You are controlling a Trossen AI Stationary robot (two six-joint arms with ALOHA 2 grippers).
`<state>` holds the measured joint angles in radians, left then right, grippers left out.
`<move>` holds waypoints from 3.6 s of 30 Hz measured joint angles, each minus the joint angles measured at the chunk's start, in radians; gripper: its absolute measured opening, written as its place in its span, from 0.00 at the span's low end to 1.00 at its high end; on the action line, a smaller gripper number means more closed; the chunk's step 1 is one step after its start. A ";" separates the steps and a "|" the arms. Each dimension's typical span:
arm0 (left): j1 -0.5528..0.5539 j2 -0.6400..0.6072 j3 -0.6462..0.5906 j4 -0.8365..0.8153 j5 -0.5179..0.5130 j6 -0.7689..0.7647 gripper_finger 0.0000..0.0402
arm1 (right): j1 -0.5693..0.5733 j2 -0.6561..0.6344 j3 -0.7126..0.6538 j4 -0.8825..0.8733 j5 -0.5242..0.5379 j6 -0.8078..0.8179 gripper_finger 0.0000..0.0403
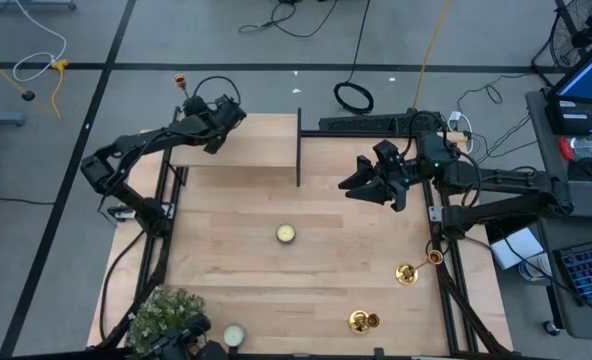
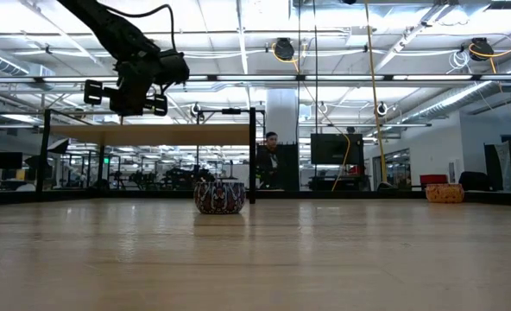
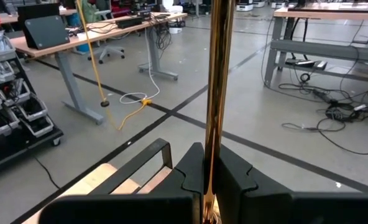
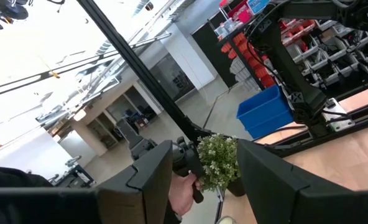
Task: Pick & Place candle stick holders
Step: Put the top gold candle holder on the shelf
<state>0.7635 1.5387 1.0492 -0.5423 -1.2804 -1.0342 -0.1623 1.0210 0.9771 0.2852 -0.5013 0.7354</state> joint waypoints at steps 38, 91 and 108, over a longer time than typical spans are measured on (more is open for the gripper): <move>-0.049 -0.015 0.000 -0.007 0.015 0.091 0.14 | 0.000 0.000 0.000 0.001 -0.001 0.012 0.44; -0.088 -0.117 0.000 -0.168 0.129 0.063 0.20 | 0.000 -0.017 0.000 0.043 -0.002 0.019 0.44; -0.132 -0.132 0.000 -0.160 0.121 0.050 0.45 | 0.000 -0.017 0.000 0.043 -0.001 0.016 0.44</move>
<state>0.6318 1.4067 1.0492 -0.7022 -1.1594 -0.9838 -0.1619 1.0039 0.9768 0.3283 -0.5020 0.7513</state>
